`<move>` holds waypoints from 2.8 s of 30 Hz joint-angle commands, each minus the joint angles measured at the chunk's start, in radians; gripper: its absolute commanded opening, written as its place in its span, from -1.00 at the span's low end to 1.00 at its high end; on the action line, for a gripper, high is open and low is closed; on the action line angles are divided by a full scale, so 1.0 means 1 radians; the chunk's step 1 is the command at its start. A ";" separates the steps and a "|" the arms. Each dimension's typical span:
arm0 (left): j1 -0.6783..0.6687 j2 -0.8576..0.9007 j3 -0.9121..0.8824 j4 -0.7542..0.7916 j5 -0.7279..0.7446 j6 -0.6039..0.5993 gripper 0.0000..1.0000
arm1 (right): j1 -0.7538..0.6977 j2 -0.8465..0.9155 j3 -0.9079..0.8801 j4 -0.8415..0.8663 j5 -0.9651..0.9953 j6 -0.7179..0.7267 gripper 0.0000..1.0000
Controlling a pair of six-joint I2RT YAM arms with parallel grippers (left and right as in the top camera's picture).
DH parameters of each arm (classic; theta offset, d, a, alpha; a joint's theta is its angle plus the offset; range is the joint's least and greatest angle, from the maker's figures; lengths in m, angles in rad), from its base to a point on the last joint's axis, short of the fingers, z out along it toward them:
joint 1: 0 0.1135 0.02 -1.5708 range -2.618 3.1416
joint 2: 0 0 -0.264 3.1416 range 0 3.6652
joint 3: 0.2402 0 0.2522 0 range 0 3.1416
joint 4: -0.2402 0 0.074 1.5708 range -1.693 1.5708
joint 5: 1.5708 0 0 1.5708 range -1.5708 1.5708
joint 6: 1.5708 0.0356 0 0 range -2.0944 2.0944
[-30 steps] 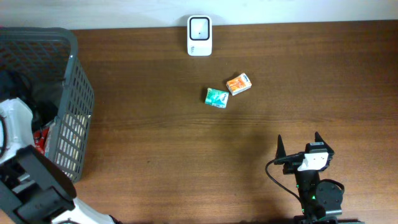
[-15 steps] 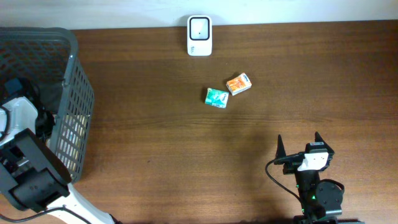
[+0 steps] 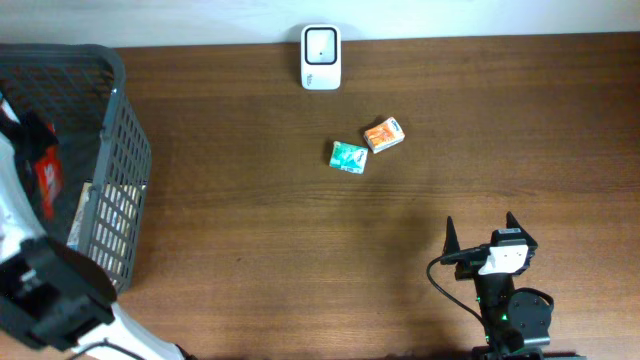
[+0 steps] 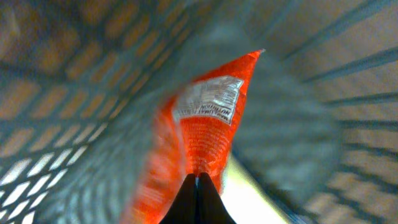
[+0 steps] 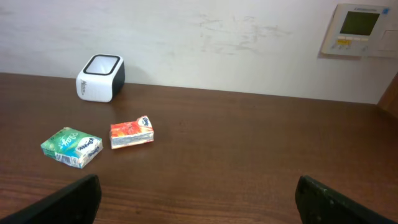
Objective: Scan the item barcode
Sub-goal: 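Grasp the red snack bag in the basket with the left gripper, then drop the red snack bag on the table left of the Kleenex pack, then grasp the white-and-yellow bag in the basket with the left gripper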
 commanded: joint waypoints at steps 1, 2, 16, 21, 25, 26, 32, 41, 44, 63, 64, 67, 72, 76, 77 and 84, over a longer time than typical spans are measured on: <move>0.000 -0.237 0.096 0.055 0.312 -0.003 -1.00 | 0.005 -0.006 -0.007 -0.005 0.006 -0.003 0.97; -0.002 -0.266 0.096 0.068 0.356 -0.003 -1.00 | 0.005 -0.006 -0.007 -0.005 0.006 -0.003 0.97; -0.601 -0.446 0.095 0.145 0.461 -0.019 -1.00 | 0.005 -0.006 -0.007 -0.005 0.006 -0.003 0.97; -0.771 -0.264 0.095 0.134 0.345 -0.005 -1.00 | 0.005 -0.006 -0.007 -0.005 0.006 -0.003 0.97; -0.834 -0.088 0.095 0.126 0.234 -0.005 -1.00 | 0.005 -0.006 -0.007 -0.005 0.006 -0.003 0.97; -0.840 -0.047 0.095 0.116 0.175 -0.005 -1.00 | 0.005 -0.006 -0.007 -0.005 0.006 -0.003 0.97; -0.850 0.125 0.095 0.079 0.130 -0.005 -1.00 | 0.005 -0.006 -0.007 -0.005 0.006 -0.003 0.97; -0.854 0.219 0.095 0.034 0.031 -0.006 -0.39 | 0.005 -0.006 -0.007 -0.005 0.006 -0.003 0.97; -0.857 0.219 0.098 0.019 0.098 -0.006 -0.06 | 0.005 -0.006 -0.007 -0.005 0.006 -0.003 0.97; -0.441 0.187 1.185 -0.594 0.256 -0.029 0.98 | 0.005 -0.006 -0.007 -0.005 0.006 -0.003 0.97; -0.366 0.181 1.185 -0.594 0.258 -0.049 0.98 | 0.005 -0.006 -0.007 -0.005 0.006 -0.003 0.97; -0.216 0.181 1.176 -0.594 0.260 -0.067 0.98 | 0.005 -0.006 -0.007 -0.005 0.006 -0.003 0.97; -0.060 0.175 1.052 -0.594 0.275 -0.066 0.98 | 0.005 -0.006 -0.007 -0.005 0.006 -0.003 0.97; -0.051 0.159 0.785 -0.594 0.248 -0.066 0.98 | 0.005 -0.006 -0.007 -0.005 0.006 -0.003 0.97; -0.051 0.159 0.715 -0.594 0.198 -0.066 0.98 | 0.005 -0.006 -0.007 -0.005 0.006 -0.003 0.97; 0.013 0.159 0.477 -0.594 0.017 -0.071 0.99 | 0.005 -0.006 -0.007 -0.005 0.006 -0.003 0.97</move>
